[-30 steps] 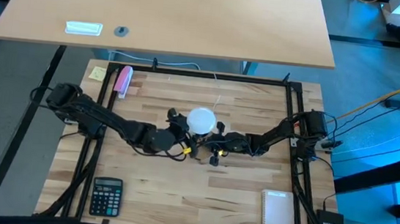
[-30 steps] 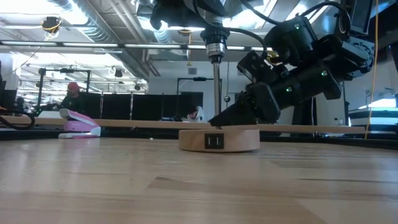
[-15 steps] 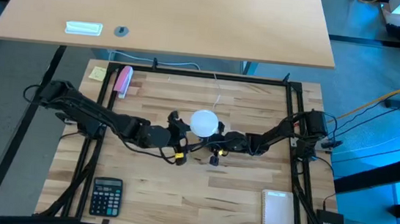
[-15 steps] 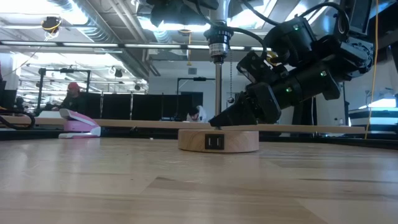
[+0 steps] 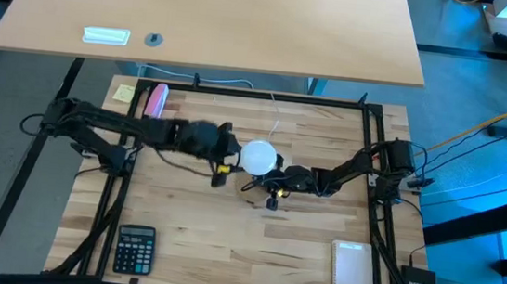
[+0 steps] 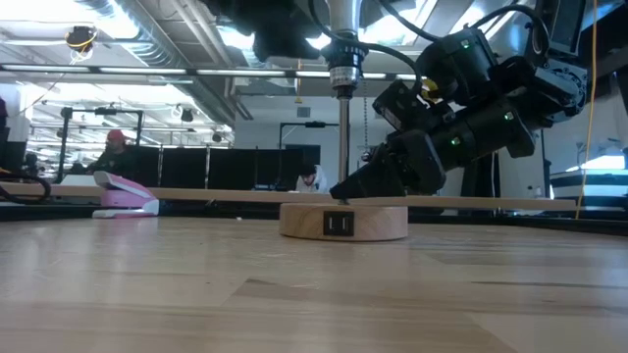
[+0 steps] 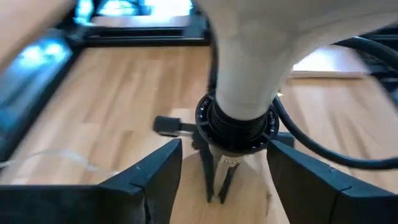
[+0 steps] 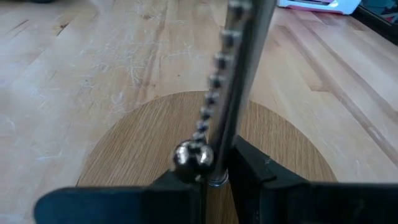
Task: Screw lightbulb
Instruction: Remove the white lightbulb from the lamp
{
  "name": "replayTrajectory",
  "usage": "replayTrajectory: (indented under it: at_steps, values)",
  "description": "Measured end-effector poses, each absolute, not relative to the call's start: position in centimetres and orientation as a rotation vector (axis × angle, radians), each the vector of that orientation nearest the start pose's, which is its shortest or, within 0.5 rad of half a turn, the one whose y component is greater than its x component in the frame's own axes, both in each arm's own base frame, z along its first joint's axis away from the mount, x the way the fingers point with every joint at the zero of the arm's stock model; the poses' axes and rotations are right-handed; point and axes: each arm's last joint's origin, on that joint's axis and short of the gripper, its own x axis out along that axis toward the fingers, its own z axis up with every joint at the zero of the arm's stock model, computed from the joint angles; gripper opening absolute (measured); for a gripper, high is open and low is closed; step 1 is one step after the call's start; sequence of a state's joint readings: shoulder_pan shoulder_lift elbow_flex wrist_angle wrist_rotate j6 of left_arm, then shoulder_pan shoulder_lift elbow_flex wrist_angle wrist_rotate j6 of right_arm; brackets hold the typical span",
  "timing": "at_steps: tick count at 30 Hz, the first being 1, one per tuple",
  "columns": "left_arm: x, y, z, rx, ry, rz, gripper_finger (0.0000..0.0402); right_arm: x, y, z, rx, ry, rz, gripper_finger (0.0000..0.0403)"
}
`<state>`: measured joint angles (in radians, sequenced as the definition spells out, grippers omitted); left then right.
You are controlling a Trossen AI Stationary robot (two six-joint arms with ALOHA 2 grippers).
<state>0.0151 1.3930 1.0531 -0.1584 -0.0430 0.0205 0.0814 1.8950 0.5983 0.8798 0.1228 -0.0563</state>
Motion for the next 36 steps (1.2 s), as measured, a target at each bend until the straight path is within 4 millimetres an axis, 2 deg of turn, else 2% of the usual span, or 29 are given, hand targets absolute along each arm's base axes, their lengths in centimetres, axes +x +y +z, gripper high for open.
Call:
replayTrajectory:
  at_steps: [6, 9, 12, 22, 28, 36]
  values:
    - [30.5, 4.9, 30.0, 0.005, 0.41, -0.163, 0.0211, 31.6, 2.3, 9.5, -0.095, 0.416, -0.018, 0.0044]
    - [30.2, 6.5, 30.5, -0.003, 0.34, -0.28, 0.021, 31.6, 2.3, 9.5, -0.09, 0.416, -0.019, 0.0044]
    - [30.5, 7.4, 30.3, -0.02, 0.293, -0.383, 0.021, 31.5, 2.3, 9.5, -0.072, 0.418, -0.022, 0.0044]
    - [33.4, 8.3, 27.2, 0.023, 0.267, -0.428, 0.021, 31.5, 2.3, 9.5, -0.07, 0.417, -0.017, 0.0043]
    - [34.6, 8.3, 26.5, 0.001, 0.193, -0.529, 0.021, 31.5, 2.4, 9.5, -0.072, 0.415, -0.003, 0.0044]
    - [35.2, 8.4, 25.5, -0.061, 0.205, -0.579, 0.021, 31.5, 2.3, 9.5, -0.066, 0.418, -0.006, 0.0044]
